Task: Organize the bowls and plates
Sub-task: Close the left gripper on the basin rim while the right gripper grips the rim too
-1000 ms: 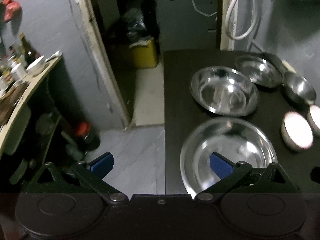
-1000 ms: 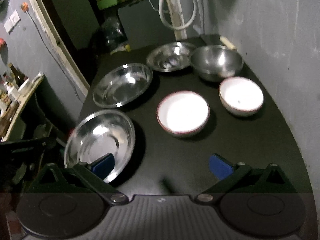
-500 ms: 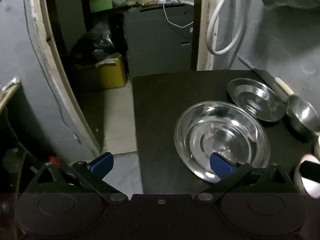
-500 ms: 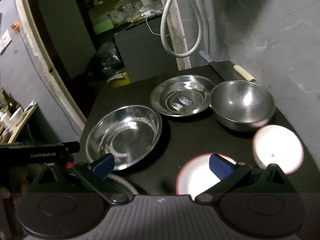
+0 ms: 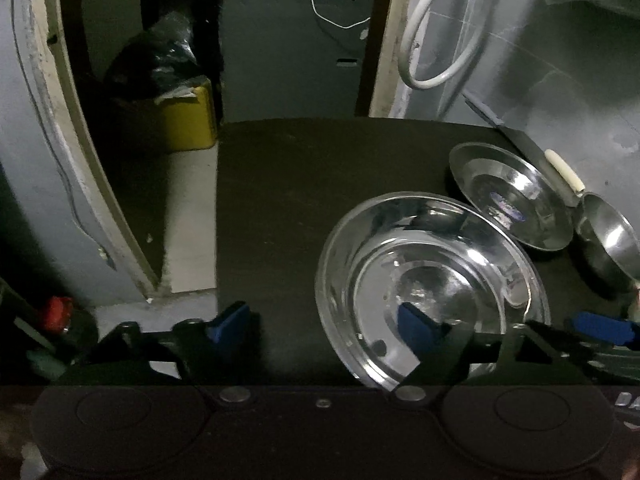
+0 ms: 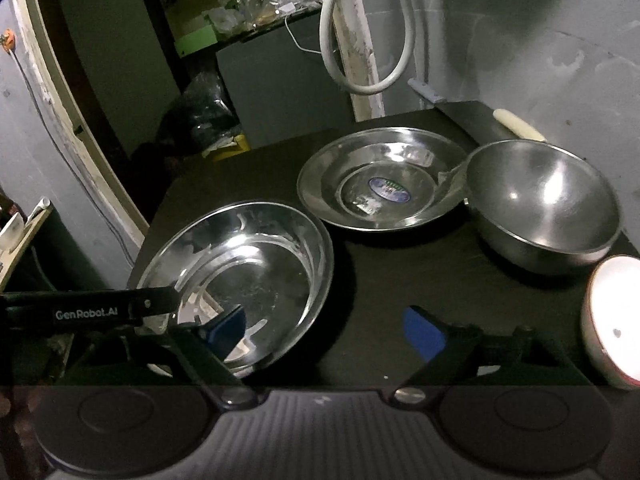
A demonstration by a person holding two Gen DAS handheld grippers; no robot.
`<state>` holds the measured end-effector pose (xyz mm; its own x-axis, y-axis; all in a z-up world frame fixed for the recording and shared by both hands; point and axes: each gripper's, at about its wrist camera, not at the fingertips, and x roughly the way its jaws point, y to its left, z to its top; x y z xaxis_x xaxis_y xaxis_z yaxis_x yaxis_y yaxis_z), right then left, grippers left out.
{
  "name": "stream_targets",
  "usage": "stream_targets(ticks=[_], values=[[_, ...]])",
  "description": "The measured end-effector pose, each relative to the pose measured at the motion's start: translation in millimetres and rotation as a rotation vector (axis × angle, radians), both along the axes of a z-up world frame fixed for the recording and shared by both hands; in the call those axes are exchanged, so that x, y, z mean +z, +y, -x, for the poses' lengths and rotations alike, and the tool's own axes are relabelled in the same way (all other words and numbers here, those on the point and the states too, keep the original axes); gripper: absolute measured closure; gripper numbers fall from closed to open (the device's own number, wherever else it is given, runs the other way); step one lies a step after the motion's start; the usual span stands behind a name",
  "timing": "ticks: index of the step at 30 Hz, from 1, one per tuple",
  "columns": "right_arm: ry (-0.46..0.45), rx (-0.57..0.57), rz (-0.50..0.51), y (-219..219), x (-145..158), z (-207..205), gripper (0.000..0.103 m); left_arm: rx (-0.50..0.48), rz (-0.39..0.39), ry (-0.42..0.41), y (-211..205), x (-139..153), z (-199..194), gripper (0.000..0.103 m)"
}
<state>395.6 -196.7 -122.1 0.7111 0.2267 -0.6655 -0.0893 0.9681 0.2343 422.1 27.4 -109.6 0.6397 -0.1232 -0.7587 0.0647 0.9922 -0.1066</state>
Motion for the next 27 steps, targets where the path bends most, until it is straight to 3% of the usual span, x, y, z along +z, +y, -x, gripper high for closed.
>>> stream_targets(ticks=[6,13,16,21,27], values=[[0.0,0.026,0.014,9.2,-3.8,-7.8,0.038,-0.007,0.088,0.026,4.5,-4.8,-6.2,0.054],[0.011,0.023,0.023,11.0,-7.5,-12.4,0.061,-0.013,0.114,0.028,4.9,-6.4,-7.1,0.072],[0.011,0.03,0.021,10.6,-7.9,-12.9,0.072,-0.016,0.114,0.03,5.6,-6.8,-7.4,0.088],[0.01,0.03,0.008,9.2,-6.8,-10.7,0.08,-0.013,0.109,0.024,6.2,-3.3,-2.5,0.089],[-0.012,0.052,-0.014,6.7,1.6,0.0,0.08,-0.01,0.099,-0.028,7.1,13.3,11.8,0.089]])
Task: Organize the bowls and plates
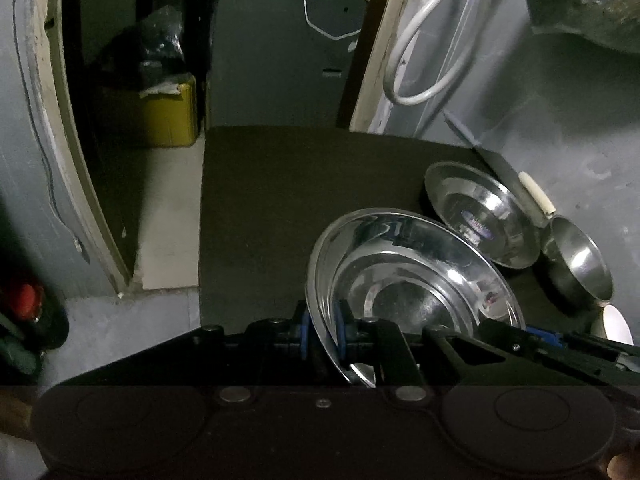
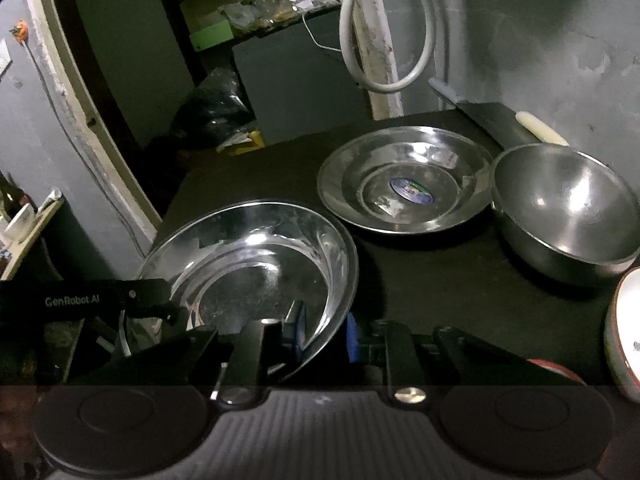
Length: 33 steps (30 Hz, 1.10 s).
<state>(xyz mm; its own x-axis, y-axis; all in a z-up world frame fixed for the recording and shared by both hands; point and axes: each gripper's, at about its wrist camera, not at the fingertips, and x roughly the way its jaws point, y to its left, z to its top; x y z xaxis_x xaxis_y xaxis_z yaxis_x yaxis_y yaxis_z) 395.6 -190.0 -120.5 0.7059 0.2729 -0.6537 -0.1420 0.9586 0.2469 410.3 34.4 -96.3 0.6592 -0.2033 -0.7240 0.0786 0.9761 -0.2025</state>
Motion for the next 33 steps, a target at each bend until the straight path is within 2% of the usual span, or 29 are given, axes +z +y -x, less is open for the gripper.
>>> stream_targets(ticks=[10,16,26,33], values=[[-0.065,0.058,-0.05,-4.9,32.4,30.4,0.08,0.023,-0.011,-0.082,1.6,36.9,38.0,0.089],[-0.085,0.106,-0.073,-9.4,51.6,53.4,0.08,0.034,-0.028,-0.098,2.6,50.8,70.5,0.087],[-0.065,0.172,-0.062,-17.9,57.3,85.2,0.08,0.061,-0.048,-0.05,-5.3,45.9,113.8,0.085],[-0.023,0.196,-0.052,-23.6,46.7,102.0,0.08,0.061,-0.08,0.006,-13.7,33.5,130.6,0.084]])
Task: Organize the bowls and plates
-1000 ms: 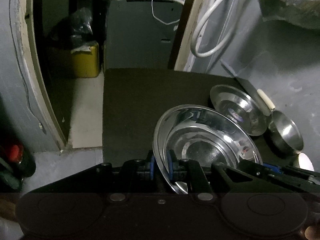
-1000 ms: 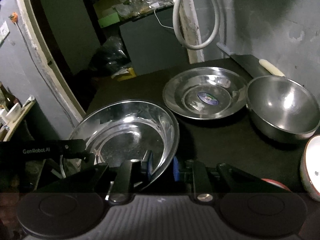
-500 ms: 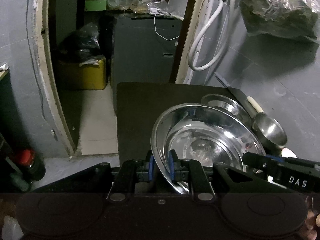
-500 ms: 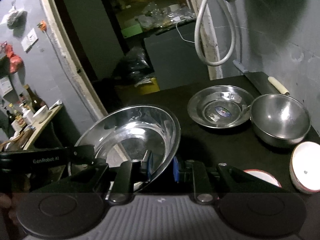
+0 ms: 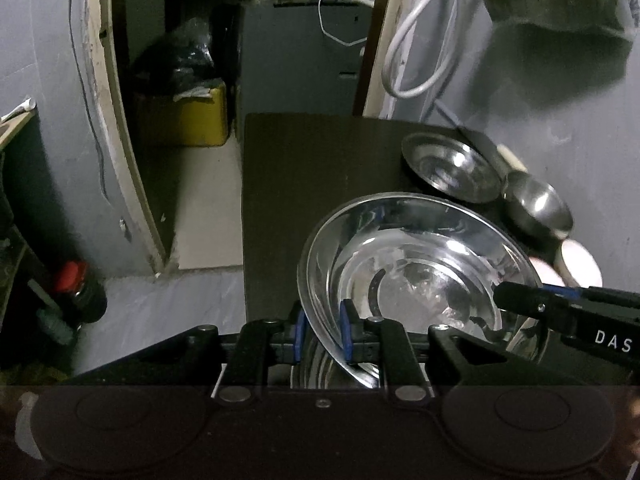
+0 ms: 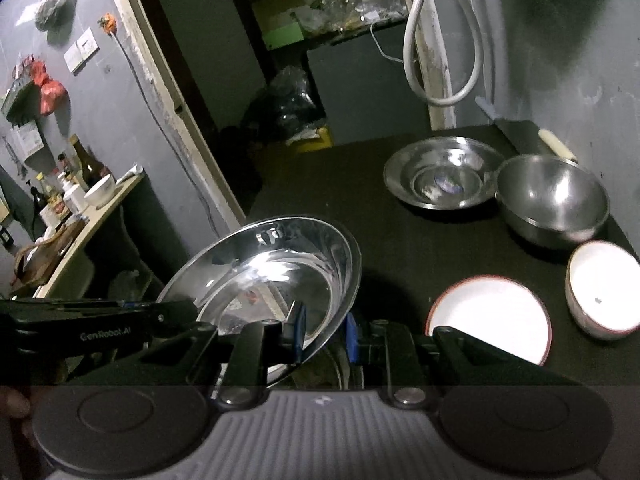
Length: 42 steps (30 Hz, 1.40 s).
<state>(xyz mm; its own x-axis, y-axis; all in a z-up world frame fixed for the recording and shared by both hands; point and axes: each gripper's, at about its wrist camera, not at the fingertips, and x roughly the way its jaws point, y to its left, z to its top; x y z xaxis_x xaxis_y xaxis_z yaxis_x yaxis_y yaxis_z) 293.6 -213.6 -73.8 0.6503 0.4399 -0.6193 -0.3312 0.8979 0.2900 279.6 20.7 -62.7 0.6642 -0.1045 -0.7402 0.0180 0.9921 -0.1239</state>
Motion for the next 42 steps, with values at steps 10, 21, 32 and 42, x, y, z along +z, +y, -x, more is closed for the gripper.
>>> stream_targets(ticks=[10,21,32,42], values=[[0.048,0.021,0.048,0.4,-18.7,24.1,0.079,-0.018,-0.092,0.063,-15.3,-16.3,18.3,0.081],[0.07,0.034,0.087,6.3,-27.3,38.8,0.075,-0.021,-0.145,0.08,-25.8,-19.4,22.2,0.081],[0.051,0.033,0.128,16.7,-25.2,46.0,0.071,-0.037,-0.183,0.081,-30.4,-22.1,24.5,0.078],[0.045,0.036,0.139,25.0,-24.9,47.7,0.065,-0.07,-0.249,0.067,-37.1,-19.9,24.2,0.076]])
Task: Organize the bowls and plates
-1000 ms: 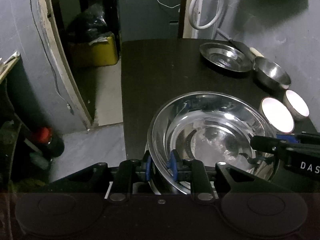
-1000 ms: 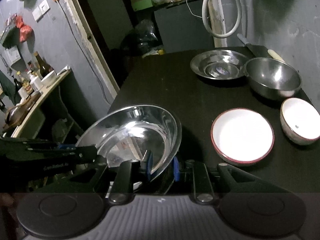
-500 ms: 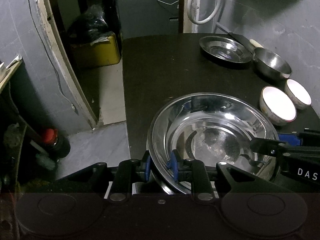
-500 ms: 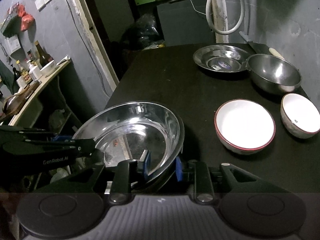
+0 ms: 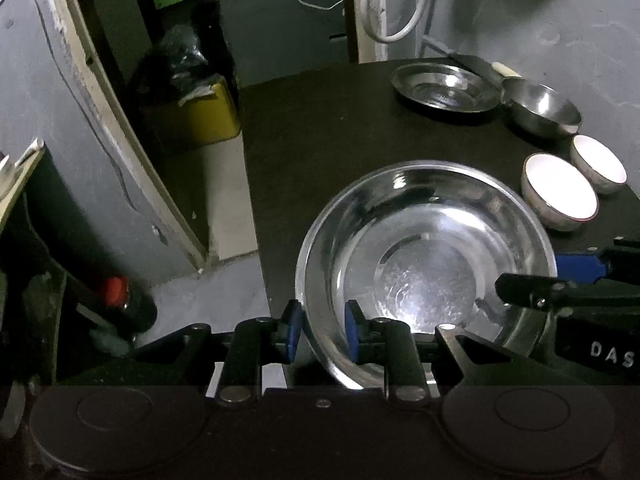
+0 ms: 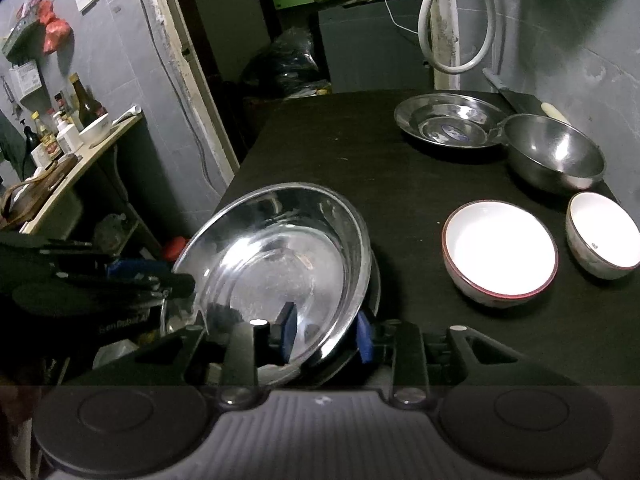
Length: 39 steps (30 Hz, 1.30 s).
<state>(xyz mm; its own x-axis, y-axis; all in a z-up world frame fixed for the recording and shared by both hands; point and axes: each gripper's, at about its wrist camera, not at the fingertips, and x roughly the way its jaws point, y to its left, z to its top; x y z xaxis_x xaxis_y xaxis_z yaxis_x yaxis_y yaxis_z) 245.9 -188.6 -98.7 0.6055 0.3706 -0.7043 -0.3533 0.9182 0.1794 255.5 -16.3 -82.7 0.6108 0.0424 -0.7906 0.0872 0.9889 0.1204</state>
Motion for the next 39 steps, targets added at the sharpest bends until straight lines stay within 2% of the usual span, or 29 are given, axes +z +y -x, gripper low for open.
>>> stream_targets(ticks=[7,10,12,16,19,21,23,27,33,39], values=[[-0.001,-0.008,0.001,-4.1,-0.5,0.3,0.059,-0.007,-0.036,-0.028,-6.2,6.7,-1.0,0.063],[0.002,-0.015,-0.009,-9.8,-0.7,1.1,0.057,-0.01,-0.048,-0.039,-8.6,10.3,-1.3,0.053],[-0.006,-0.011,-0.014,-13.1,0.9,1.8,0.052,-0.009,-0.062,-0.05,-11.7,12.6,-0.9,0.042],[-0.015,-0.01,-0.024,-20.1,3.6,3.6,0.045,-0.01,-0.097,-0.081,-21.5,17.8,-0.8,0.027],[-0.021,-0.021,-0.031,-30.7,5.7,6.0,0.035,-0.014,-0.121,-0.108,-31.0,22.6,-2.3,0.015],[-0.025,-0.038,-0.038,-41.5,6.9,8.2,0.024,-0.016,-0.132,-0.126,-37.6,25.1,-3.4,0.008],[-0.028,-0.063,-0.045,-54.2,7.7,11.5,0.016,-0.024,-0.136,-0.14,-45.8,27.1,-5.5,0.005],[-0.023,-0.125,-0.053,-83.7,5.0,15.6,0.006,-0.05,-0.133,-0.154,-64.3,28.5,-12.7,0.002],[0.0,-0.212,-0.064,-124.9,-3.9,19.1,0.001,-0.079,-0.122,-0.137,-94.3,23.4,-23.5,0.001],[0.013,-0.255,-0.077,-148.9,-10.4,13.1,0.0,-0.093,-0.114,-0.123,-113.5,20.8,-33.6,0.001]])
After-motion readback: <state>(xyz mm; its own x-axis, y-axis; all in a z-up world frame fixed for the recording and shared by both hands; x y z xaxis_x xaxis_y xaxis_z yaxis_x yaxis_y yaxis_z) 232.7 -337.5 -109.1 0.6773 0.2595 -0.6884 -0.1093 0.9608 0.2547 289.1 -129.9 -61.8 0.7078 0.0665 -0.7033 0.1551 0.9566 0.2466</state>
